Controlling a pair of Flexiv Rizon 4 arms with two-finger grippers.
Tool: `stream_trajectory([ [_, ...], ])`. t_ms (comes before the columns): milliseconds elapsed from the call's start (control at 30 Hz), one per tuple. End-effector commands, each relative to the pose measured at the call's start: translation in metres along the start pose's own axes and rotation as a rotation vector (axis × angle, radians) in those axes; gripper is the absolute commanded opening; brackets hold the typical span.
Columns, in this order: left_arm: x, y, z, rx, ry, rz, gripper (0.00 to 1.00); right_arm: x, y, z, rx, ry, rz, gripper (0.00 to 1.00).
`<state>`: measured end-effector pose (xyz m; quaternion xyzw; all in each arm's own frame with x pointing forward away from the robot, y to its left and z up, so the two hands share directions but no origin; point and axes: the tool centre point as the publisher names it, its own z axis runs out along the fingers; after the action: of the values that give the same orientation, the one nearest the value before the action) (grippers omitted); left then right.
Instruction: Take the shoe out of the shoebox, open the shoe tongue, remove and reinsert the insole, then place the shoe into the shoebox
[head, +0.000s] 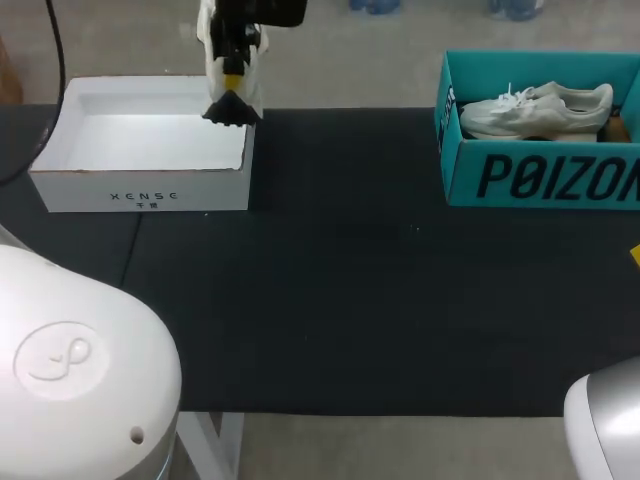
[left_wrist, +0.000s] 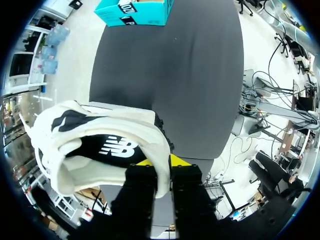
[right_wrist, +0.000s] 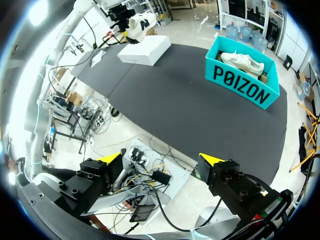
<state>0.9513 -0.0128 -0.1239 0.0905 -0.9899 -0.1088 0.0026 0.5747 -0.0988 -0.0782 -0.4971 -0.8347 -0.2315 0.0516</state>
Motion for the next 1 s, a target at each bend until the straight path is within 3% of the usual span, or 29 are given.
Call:
stream_trajectory([
  [33,-0.031,0.027,0.013,0.034,0.028,-0.009,0.00,0.000,0.003,-0.001,0.007,0.000,0.002,1.00],
  [400,-0.085,0.088,0.048,0.032,0.060,-0.014,0.00,0.000,0.003,-0.001,0.007,0.000,0.002,1.00],
  [1000,-0.144,0.130,0.076,-0.019,0.055,0.060,0.00,0.000,0.003,-0.001,0.007,0.000,0.002,1.00],
])
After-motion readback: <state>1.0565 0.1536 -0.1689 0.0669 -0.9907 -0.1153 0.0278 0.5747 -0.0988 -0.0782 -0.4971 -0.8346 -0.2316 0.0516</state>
